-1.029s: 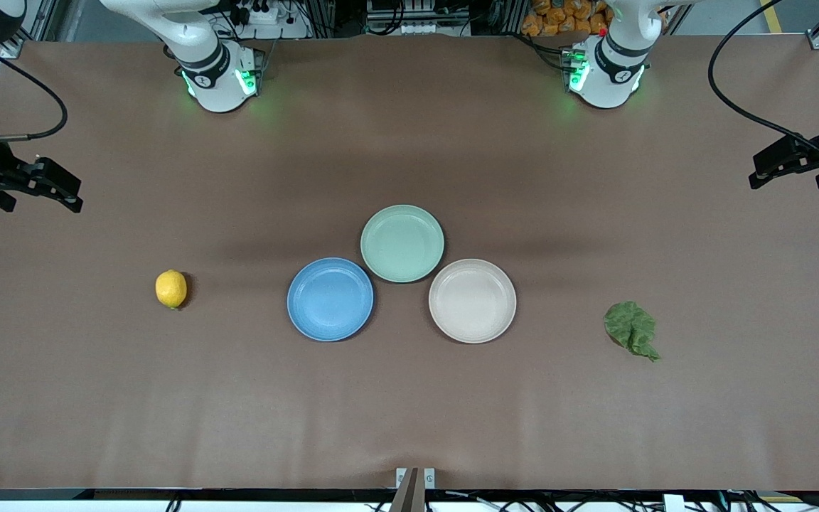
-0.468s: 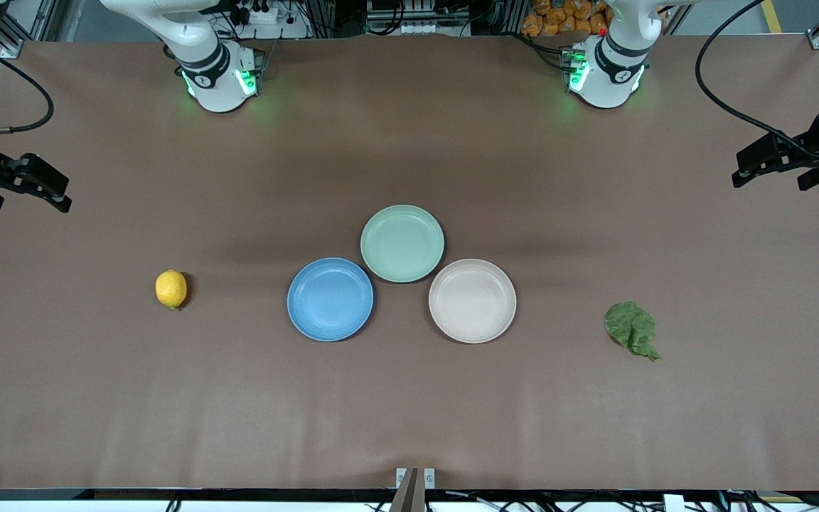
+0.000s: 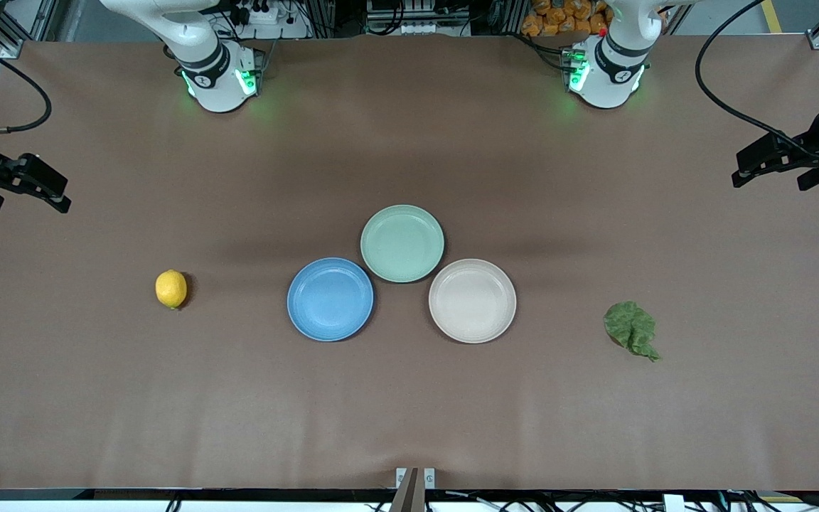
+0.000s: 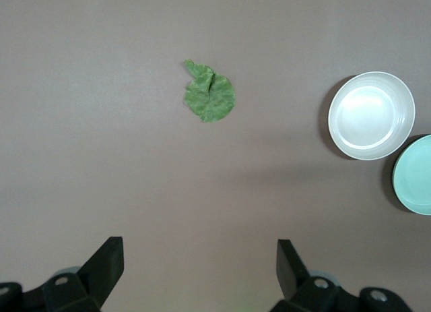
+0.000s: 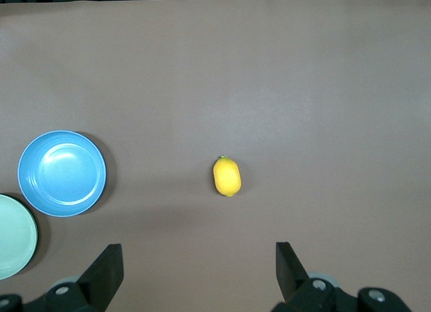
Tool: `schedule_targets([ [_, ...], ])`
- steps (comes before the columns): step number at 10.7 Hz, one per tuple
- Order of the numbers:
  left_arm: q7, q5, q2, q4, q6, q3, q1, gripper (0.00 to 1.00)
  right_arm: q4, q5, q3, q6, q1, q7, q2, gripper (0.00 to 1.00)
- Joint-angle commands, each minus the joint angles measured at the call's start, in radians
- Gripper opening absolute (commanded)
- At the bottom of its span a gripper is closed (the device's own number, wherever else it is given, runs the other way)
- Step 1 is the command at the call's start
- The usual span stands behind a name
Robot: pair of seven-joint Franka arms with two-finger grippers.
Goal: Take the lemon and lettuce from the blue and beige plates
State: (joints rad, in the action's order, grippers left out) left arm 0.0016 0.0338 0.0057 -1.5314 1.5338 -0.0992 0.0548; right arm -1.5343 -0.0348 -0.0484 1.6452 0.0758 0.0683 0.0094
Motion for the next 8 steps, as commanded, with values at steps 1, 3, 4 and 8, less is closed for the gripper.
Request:
schedule_targets([
  [1,0.011,0.009,0.002,0.016,-0.018,-0.005,0.007,1.00,0.033,0.021,0.002,-0.019,-0.004,0.013,0.017,1.00],
  [3,0.011,0.009,0.002,0.016,-0.018,-0.005,0.007,1.00,0.033,0.021,0.002,-0.022,-0.004,0.008,0.018,1.00],
  [4,0.011,0.009,0.002,0.016,-0.018,-0.005,0.007,1.00,0.031,0.029,0.002,-0.034,-0.005,0.008,0.018,1.00],
  [8,0.011,0.009,0.003,0.016,-0.018,-0.005,0.007,1.00,0.028,0.047,0.001,-0.071,-0.004,0.013,0.020,1.00],
])
